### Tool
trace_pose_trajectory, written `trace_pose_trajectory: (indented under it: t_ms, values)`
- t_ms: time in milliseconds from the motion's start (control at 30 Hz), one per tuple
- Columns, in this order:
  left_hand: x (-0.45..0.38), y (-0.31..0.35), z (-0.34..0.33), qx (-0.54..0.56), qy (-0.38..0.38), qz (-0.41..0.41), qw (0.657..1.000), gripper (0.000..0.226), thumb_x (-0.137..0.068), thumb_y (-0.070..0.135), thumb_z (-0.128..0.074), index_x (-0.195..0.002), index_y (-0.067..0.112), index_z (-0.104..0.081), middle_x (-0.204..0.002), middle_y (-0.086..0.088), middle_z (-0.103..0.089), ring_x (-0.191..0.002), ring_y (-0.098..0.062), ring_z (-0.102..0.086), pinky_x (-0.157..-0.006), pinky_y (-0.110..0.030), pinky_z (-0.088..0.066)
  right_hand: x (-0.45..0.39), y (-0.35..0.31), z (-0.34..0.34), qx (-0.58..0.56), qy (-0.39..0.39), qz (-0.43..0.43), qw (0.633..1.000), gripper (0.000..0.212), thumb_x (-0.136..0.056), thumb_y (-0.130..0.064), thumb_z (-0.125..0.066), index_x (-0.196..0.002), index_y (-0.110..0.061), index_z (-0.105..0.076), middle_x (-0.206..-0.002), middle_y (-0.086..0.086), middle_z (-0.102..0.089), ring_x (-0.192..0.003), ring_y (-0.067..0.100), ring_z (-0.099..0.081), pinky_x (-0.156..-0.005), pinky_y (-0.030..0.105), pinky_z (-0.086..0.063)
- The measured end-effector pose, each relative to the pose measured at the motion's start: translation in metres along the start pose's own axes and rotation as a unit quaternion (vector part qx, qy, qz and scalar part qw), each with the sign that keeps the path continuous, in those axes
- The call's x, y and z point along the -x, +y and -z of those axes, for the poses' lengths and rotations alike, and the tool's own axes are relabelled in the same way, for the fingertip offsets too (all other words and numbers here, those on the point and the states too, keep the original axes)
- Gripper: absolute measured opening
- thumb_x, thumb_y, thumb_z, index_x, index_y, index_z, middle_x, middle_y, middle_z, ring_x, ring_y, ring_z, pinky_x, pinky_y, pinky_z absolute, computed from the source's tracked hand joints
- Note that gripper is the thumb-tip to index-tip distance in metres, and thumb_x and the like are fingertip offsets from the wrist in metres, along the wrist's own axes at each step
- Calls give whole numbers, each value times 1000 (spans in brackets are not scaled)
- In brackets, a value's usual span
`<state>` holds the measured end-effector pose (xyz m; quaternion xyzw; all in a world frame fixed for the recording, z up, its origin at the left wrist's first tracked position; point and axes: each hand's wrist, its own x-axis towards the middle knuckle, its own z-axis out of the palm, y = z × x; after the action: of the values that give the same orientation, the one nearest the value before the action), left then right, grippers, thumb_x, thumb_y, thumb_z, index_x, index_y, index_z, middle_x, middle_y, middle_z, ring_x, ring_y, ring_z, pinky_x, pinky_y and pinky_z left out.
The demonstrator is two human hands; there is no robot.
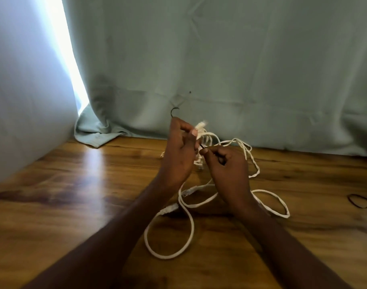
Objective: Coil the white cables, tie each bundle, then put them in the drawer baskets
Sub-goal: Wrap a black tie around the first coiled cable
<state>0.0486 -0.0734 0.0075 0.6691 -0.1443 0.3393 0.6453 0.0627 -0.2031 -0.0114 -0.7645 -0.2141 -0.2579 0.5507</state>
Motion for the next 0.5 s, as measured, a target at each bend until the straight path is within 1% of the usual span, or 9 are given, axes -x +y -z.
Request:
trace_pose_trajectory:
  t_ms: [33, 67, 133, 200, 267, 300, 367, 467, 500]
  values:
    - [3, 0, -5, -15, -17, -7, 1000, 2, -108, 11, -47, -107, 9, -45, -80, -6, -60, -68, -11, -59, -60, -25, -47, -1, -3, 0, -65, -2, -53, 996, 15, -100, -21, -68, -96, -18, -82, -65, -14, -68, -59, 2, -62, -55, 20, -45]
    - [6, 0, -10, -31, -31, -17, 999, 2, -107, 11, -47, -107, 9, -46, -80, -6, -60, -67, -9, -59, -60, -25, -47, -1, -6, 1, -139, -4, -123, 983, 18, -102, -20, -65, -93, -17, -80, -60, -12, -63, -52, 2, -54, -52, 20, -41]
    - [7, 0, -14, -61, -59, -39, 996, 2, -107, 10, -48, -105, 8, -47, -81, -7, -59, -67, -11, -57, -60, -26, -47, -4, -10, 6, -285, -23, -259, 923, 22, -103, -21, -61, -85, -14, -73, -56, -5, -50, -44, 7, -39, -47, 25, -31]
    - [6, -2, -14, -81, -70, -47, 993, 4, -107, 10, -48, -104, 9, -48, -85, -8, -59, -72, -13, -56, -63, -28, -47, -9, -11, 10, -389, -66, -325, 860, 25, -104, -22, -55, -80, -15, -61, -58, -5, -44, -42, 6, -32, -46, 24, -28]
    - [4, -3, -11, -86, -62, -37, 994, 8, -108, 14, -46, -102, 9, -48, -88, -14, -58, -75, -15, -54, -66, -32, -47, -11, -10, 9, -471, -114, -342, 805, 25, -105, -21, -49, -81, -16, -56, -62, -6, -43, -42, 5, -33, -45, 22, -29]
    - [3, -3, -9, -78, -55, -23, 995, 11, -109, 16, -45, -102, 7, -47, -87, -17, -58, -74, -17, -54, -66, -32, -47, -11, -9, 8, -495, -133, -342, 787, 23, -104, -21, -48, -83, -15, -57, -64, -6, -44, -43, 5, -34, -46, 22, -29]
    - [2, 0, -6, -43, -32, 16, 998, 18, -110, 18, -43, -103, 2, -46, -81, -15, -55, -70, -15, -52, -62, -28, -46, -10, -10, 7, -510, -163, -333, 776, 18, -103, -20, -49, -93, -12, -61, -70, -5, -47, -48, 6, -36, -49, 23, -31]
    - [-1, 3, -2, 26, 8, 94, 995, 27, -111, 25, -40, -105, 1, -51, -67, 7, -56, -60, -4, -51, -55, -19, -44, -7, -12, 8, -525, -198, -316, 765, 18, -100, -16, -45, -104, -9, -61, -79, -1, -52, -57, 9, -38, -54, 26, -33]
    - [-2, 3, -1, 44, 17, 120, 992, 28, -111, 28, -40, -106, 4, -53, -63, 9, -54, -57, -4, -49, -53, -19, -42, -7, -12, 8, -531, -205, -314, 760, 21, -98, -14, -43, -108, -9, -60, -81, 0, -53, -59, 10, -38, -54, 26, -34]
